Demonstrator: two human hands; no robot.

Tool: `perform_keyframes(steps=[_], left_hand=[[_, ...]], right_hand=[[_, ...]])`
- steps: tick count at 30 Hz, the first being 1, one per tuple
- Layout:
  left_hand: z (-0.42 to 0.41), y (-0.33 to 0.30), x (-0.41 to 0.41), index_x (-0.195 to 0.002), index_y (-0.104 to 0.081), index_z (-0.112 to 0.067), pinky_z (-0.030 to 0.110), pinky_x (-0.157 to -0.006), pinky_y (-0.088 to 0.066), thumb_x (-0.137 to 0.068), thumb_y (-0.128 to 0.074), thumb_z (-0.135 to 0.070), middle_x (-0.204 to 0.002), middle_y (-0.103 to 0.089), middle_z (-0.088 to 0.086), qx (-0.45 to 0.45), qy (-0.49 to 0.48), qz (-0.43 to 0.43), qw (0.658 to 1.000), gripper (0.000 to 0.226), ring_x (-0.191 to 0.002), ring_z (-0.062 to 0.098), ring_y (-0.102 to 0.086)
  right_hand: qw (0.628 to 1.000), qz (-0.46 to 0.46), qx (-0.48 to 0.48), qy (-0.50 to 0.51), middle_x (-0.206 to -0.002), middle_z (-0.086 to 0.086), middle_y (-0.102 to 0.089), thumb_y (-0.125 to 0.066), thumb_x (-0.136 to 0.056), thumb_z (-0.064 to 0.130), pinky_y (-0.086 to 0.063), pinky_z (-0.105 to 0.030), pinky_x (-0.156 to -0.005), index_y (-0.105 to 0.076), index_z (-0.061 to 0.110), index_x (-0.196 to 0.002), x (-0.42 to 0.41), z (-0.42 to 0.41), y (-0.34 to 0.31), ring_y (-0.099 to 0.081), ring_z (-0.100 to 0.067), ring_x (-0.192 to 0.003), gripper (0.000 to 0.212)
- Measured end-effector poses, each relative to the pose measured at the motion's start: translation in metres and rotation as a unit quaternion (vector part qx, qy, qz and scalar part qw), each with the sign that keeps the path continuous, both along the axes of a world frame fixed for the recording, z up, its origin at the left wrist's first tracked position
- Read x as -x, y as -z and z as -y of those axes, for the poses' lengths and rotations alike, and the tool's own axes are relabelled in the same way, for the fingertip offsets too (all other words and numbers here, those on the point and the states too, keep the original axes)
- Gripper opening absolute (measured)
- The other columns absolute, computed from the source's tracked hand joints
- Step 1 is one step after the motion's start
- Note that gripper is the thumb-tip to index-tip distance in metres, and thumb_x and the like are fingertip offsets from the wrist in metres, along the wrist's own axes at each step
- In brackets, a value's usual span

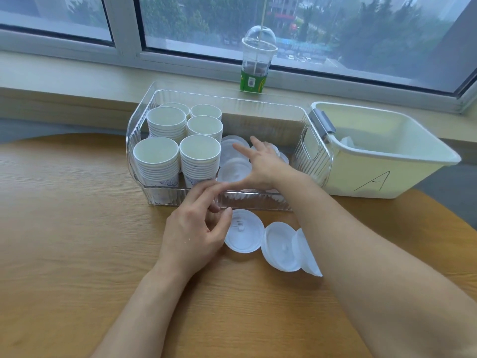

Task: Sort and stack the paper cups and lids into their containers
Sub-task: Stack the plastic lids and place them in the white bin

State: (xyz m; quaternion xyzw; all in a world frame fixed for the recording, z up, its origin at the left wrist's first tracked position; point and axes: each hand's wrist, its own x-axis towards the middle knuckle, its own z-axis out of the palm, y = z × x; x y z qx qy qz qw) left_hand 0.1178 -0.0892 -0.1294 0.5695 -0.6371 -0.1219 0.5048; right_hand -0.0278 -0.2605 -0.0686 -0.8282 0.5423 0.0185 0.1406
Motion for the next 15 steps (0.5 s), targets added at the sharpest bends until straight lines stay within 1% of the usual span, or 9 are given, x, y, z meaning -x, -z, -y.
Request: perform_keyframes(steps=[2, 6, 8, 10, 13, 15], left_hand=[[0.0, 0.001, 0.0, -0.133, -0.066, -0.036, 0.039, -0.072, -0.062, -0.091, -0.069, -0.028, -0.132, -0.059, -0.021, -0.004, -0.002, -0.001, 1.0, 0.043, -0.088, 0.008, -0.071], [0.001, 0.003, 0.0, -0.133, -0.067, -0.032, 0.04, -0.072, -0.062, -0.09, -0.069, -0.031, -0.131, -0.058, -0.022, -0.007, -0.005, -0.004, 1.0, 0.043, -0.088, 0.008, -0.071], [0.001, 0.003, 0.0, -0.132, -0.067, -0.032, 0.04, -0.072, -0.062, -0.09, -0.069, -0.031, -0.131, -0.058, -0.023, -0.008, -0.005, -0.003, 1.0, 0.042, -0.088, 0.008, -0.07], [0.001, 0.002, 0.0, -0.132, -0.066, -0.035, 0.04, -0.072, -0.062, -0.091, -0.069, -0.032, -0.131, -0.058, -0.023, -0.006, -0.004, -0.002, 1.0, 0.042, -0.087, 0.007, -0.07], [0.001, 0.002, 0.0, -0.132, -0.066, -0.035, 0.04, -0.073, -0.062, -0.09, -0.069, -0.032, -0.13, -0.058, -0.023, -0.005, -0.006, -0.002, 1.0, 0.042, -0.086, 0.007, -0.069], [0.001, 0.002, 0.0, -0.132, -0.066, -0.034, 0.04, -0.073, -0.061, -0.09, -0.068, -0.033, -0.13, -0.058, -0.022, -0.005, -0.006, 0.001, 1.0, 0.042, -0.086, 0.007, -0.069]], right_hand=[[1.0, 0.003, 0.001, -0.01, -0.176, -0.002, 0.0, -0.077, -0.067, 0.08, -0.016, -0.058, -0.128, -0.021, 0.048, -0.162, -0.003, 0.003, -0.001, 0.0, -0.032, -0.161, 0.114], [0.999, 0.019, 0.012, -0.027, -0.173, -0.004, -0.014, -0.076, -0.078, 0.071, -0.02, -0.054, -0.127, -0.041, 0.046, -0.154, -0.007, 0.012, -0.003, -0.01, -0.033, -0.158, 0.088], [0.999, 0.01, 0.022, -0.024, -0.17, -0.006, -0.023, -0.074, -0.082, 0.068, -0.022, -0.052, -0.125, -0.046, 0.045, -0.151, -0.008, 0.016, -0.003, -0.015, -0.033, -0.155, 0.078], [1.0, 0.008, 0.022, -0.016, -0.164, -0.007, -0.033, -0.073, -0.085, 0.063, -0.024, -0.05, -0.122, -0.048, 0.042, -0.151, -0.009, 0.019, -0.004, -0.02, -0.033, -0.152, 0.074], [0.999, 0.042, 0.034, -0.007, -0.149, -0.001, -0.051, -0.077, -0.086, 0.055, -0.034, -0.046, -0.116, -0.056, 0.033, -0.148, -0.01, 0.021, -0.004, -0.033, -0.028, -0.144, 0.069], [0.994, 0.1, 0.044, 0.012, -0.14, 0.0, -0.059, -0.081, -0.085, 0.045, -0.043, -0.038, -0.105, -0.065, 0.03, -0.14, -0.01, 0.021, -0.005, -0.047, -0.024, -0.135, 0.059]])
